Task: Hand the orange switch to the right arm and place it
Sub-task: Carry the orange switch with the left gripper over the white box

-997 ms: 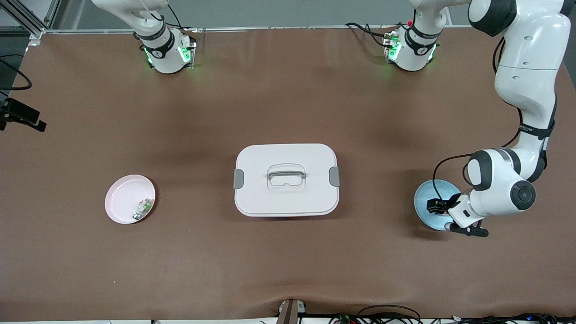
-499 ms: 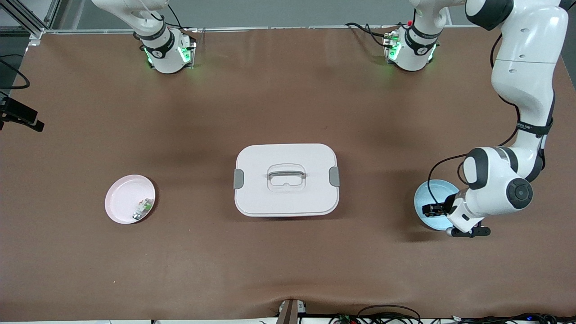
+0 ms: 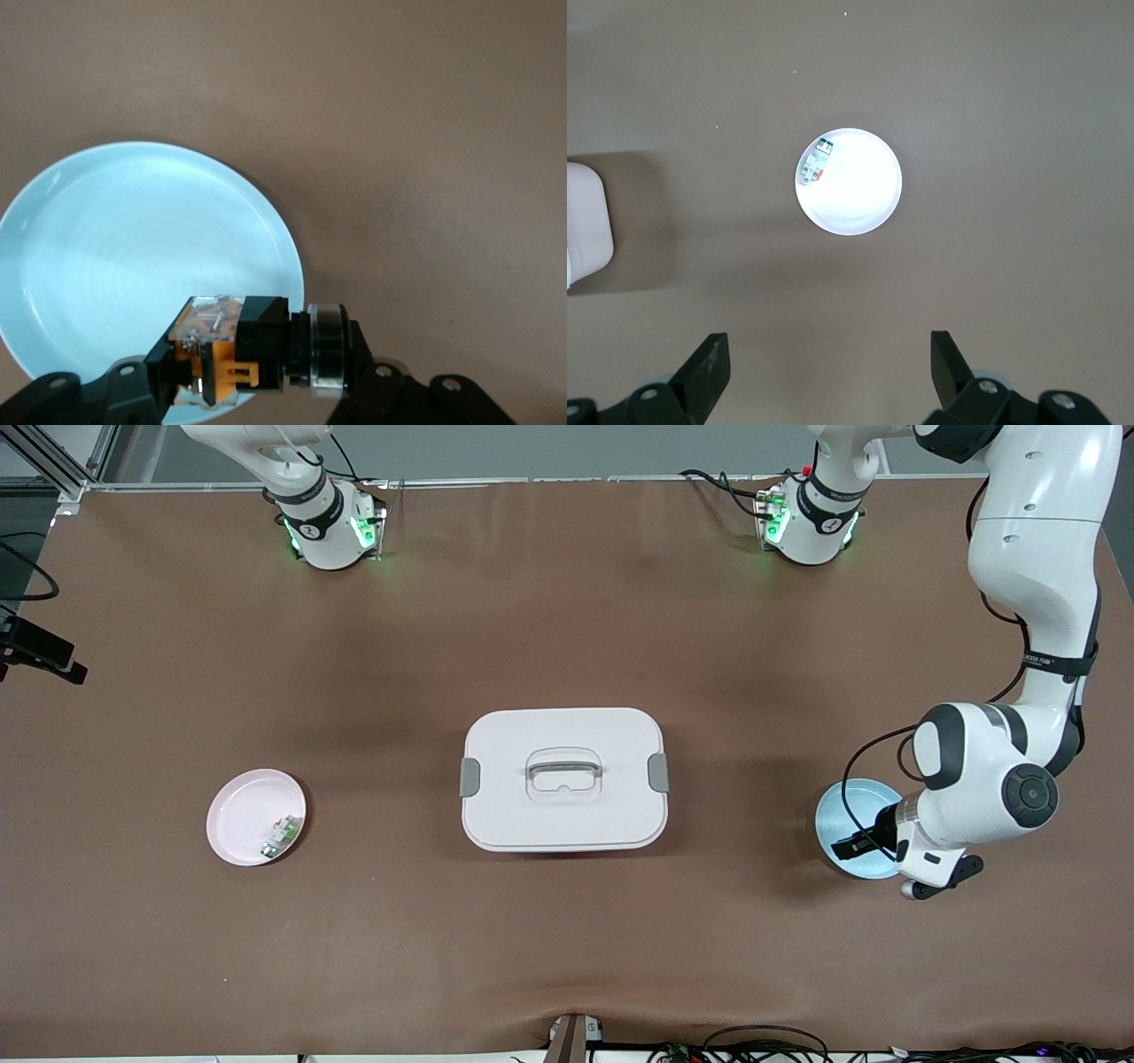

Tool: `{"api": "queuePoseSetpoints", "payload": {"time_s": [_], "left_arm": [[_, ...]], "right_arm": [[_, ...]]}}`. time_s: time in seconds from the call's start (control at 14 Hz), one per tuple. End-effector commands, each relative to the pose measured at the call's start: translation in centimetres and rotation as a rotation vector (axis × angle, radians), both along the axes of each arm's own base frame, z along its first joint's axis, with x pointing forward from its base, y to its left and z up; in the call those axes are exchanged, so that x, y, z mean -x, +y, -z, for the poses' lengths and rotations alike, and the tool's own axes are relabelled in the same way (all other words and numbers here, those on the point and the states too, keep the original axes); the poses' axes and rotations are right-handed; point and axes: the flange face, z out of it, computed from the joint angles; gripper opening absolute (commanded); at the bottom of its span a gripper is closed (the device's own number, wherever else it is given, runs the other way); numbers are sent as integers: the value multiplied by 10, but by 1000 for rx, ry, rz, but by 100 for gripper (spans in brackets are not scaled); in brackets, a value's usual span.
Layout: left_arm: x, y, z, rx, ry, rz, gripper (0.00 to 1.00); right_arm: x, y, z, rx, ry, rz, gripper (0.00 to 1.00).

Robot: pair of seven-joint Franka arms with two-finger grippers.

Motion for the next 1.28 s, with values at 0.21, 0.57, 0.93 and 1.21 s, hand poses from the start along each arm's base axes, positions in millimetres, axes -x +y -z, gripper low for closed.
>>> {"api": "queuePoseSetpoints", "payload": {"time_s": [0.21,0.57,0.93,1.21], "left_arm": [[16,-65,-32,-11,88,-300,47],[28,-149,-86,-8,223,-514,47],[42,-166,-179,130,219,-572,47],[50,-179,-239,341,259,-613,48]], "right_arm": [[4,-1,-5,7,1,2,100],[4,0,-2,-9,5,9,100],[4,1,-3,-9,3,4,100],[3,0,-6,6,-3,-16,100]]}}
